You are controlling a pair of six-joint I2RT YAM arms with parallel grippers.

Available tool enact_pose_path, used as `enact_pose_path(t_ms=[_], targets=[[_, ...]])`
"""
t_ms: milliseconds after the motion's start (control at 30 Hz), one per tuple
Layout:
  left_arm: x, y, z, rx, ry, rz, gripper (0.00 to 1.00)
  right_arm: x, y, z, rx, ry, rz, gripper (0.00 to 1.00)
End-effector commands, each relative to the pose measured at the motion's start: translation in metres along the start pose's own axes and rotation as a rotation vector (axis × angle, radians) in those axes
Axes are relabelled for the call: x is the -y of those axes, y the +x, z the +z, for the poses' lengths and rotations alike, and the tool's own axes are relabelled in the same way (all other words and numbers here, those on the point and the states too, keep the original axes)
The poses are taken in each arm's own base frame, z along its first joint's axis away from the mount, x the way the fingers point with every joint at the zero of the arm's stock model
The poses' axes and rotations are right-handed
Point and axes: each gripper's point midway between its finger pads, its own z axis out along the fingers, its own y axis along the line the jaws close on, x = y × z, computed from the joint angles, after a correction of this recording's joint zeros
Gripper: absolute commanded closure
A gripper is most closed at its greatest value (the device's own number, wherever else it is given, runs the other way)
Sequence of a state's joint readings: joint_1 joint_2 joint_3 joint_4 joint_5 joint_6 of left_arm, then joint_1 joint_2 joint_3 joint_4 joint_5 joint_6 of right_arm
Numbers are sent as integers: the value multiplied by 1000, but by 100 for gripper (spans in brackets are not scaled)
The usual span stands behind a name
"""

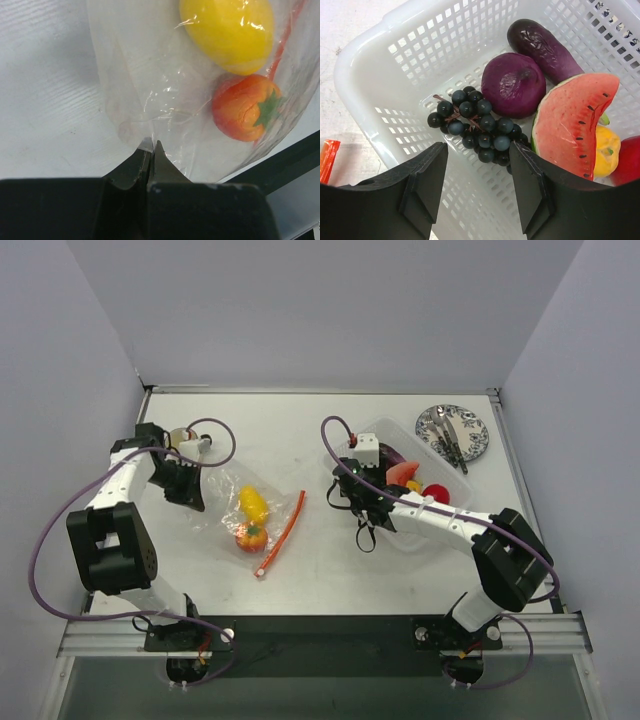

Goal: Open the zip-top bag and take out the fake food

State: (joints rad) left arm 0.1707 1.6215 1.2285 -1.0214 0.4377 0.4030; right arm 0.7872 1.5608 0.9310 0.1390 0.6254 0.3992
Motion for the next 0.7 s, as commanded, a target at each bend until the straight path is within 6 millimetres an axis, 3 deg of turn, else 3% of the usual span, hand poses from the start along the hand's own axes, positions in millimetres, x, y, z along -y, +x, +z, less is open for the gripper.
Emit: enact_pose_path(t_ms=[0, 67, 100, 133, 167, 233, 400, 467, 600, 667], targets=[[-8, -6, 5, 31, -27, 25, 100, -7, -18, -7, 36, -30, 11, 46], [-8, -4, 9, 27, -22, 22, 100, -11, -34, -16, 102, -51, -13, 41], [-9, -3, 12, 22, -21, 20, 100, -14, -29, -21, 120, -77, -52, 38], [-12, -2, 14, 21, -33, 22, 100, -30, -47, -38, 206, -146, -33, 31], [-14, 3, 17, 8, -39, 19, 100, -37, -49, -47, 243, -190, -111, 27], [-21, 8, 21, -4, -72, 21, 100, -58, -36, -64, 260, -312, -183, 24], [-43, 23, 37, -42, -169, 32, 100, -90, 18, -77, 206, -501, -268, 30], [-50, 26, 42, -52, -195, 41, 100, -113, 31, -88, 219, -594, -275, 31], [-61, 29, 45, -72, -254, 54, 100, -144, 60, -85, 188, -662, -321, 33], [-63, 28, 45, -70, -265, 58, 100, -161, 56, -88, 197, -710, -317, 33]])
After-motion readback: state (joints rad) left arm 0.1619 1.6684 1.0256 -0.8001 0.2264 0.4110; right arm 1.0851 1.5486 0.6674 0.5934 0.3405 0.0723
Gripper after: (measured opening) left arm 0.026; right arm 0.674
